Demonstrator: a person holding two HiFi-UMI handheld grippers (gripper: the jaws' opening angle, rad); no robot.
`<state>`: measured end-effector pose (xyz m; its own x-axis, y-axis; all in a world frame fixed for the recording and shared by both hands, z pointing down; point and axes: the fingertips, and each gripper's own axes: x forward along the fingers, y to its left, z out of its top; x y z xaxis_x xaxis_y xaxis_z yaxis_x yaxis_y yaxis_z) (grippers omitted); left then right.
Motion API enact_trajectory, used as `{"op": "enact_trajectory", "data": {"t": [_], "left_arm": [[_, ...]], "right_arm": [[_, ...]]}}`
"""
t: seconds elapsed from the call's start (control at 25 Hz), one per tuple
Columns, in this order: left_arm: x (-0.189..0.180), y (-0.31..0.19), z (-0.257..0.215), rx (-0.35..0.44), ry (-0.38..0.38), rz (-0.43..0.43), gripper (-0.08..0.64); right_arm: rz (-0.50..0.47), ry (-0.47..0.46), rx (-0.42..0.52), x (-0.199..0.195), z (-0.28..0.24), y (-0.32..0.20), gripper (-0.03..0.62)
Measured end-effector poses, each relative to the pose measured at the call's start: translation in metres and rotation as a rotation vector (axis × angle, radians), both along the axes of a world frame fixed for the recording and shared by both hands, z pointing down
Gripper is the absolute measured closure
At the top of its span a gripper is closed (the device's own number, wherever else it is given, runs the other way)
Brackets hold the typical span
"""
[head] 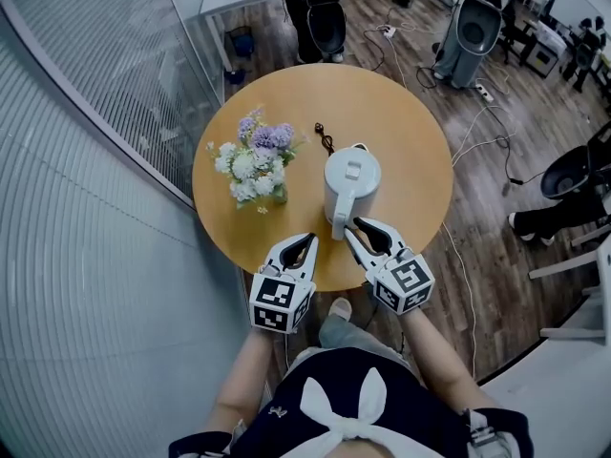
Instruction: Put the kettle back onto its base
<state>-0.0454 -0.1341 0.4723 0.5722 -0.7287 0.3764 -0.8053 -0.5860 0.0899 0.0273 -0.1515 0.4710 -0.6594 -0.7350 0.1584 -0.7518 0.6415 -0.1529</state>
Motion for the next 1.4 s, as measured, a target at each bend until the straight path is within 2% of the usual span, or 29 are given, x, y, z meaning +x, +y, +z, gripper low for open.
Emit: {"op": "enact_trajectory", "data": {"t": [0.2, 0.36, 0.56, 0.76, 1.0, 1.24, 1.4], "left_arm": [[0.009, 0.006, -0.022, 0.040, 0.008, 0.004, 0.534], [0.015, 0.015, -0.034, 0.062, 0.011, 0.004, 0.534], [0.019, 0.026, -0.046, 0.082, 0.024, 0.007, 0.534], [0.022, 0.040, -0.051, 0.039, 0.061, 0.001, 0.534], [0.025, 0.059, -0.052, 0.026, 0.051, -0.022, 0.534], [0.025, 0.074, -0.059, 0.052, 0.086, -0.037, 0.534], [0.021, 0.083, -0.061, 0.042, 0.108, -0.063, 0.534]], "right_arm": [[0.019, -0.008, 0.068, 0.000, -0.036, 0.016, 0.552], [0.016, -0.040, 0.095, -0.001, -0.054, 0.030, 0.569], [0.003, -0.065, 0.101, -0.003, -0.064, 0.048, 0.569], [-0.009, -0.056, 0.096, -0.005, -0.066, 0.065, 0.569], [-0.016, -0.045, 0.082, -0.004, -0.066, 0.081, 0.569], [-0.016, -0.045, 0.085, -0.004, -0.068, 0.094, 0.569], [-0.016, -0.045, 0.083, -0.005, -0.069, 0.104, 0.569]]}}
